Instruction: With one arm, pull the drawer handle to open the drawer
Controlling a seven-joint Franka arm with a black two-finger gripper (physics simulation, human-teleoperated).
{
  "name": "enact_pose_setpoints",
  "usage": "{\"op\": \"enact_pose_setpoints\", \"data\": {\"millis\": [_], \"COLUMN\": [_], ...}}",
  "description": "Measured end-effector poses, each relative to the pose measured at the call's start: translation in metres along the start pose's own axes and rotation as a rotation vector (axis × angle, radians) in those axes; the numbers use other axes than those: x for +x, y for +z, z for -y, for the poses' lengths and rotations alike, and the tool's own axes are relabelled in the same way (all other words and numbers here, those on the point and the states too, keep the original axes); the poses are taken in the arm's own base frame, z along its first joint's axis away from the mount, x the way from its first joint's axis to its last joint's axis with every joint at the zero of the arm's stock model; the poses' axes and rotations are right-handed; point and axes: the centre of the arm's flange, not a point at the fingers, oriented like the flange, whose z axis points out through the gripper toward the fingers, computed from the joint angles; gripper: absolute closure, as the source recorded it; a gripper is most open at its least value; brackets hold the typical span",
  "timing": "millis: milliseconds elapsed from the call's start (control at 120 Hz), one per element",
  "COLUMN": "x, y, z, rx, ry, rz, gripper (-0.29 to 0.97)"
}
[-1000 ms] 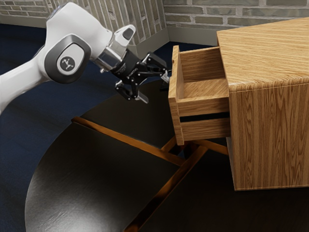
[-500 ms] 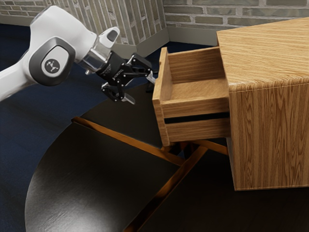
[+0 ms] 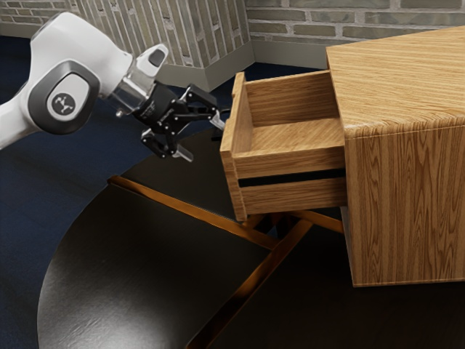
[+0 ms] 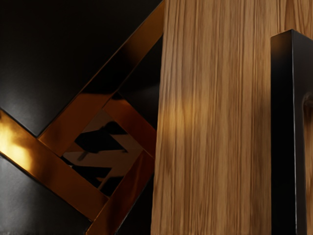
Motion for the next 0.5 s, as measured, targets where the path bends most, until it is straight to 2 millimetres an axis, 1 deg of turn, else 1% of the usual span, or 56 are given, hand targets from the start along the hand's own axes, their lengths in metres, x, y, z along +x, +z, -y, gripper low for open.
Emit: {"op": "enact_pose_setpoints", "data": {"millis": [108, 250, 283, 300, 317, 367, 417, 442, 500], "x": [0.000, -0.005, -0.008, -0.010, -0.012, -0.018, -0.022, -0.022, -0.022], "y": [-0.005, -0.013, -0.017, -0.023, -0.031, -0.064, -0.102, -0.126, -0.190], "z": [0.005, 0.008, 0.006, 0.004, 0.002, -0.001, 0.005, 0.011, 0.023], "rx": [-0.001, -0.001, -0.007, -0.013, -0.021, -0.046, -0.062, -0.070, -0.095], "ry": [-0.006, -0.003, 0.000, 0.004, 0.008, 0.015, 0.006, -0.007, -0.046], "rz": [-0.005, -0.009, -0.012, -0.017, -0.024, -0.059, -0.102, -0.126, -0.181], "gripper": [0.00, 0.00, 0.00, 0.00, 0.00, 0.00, 0.00, 0.00, 0.00]}}
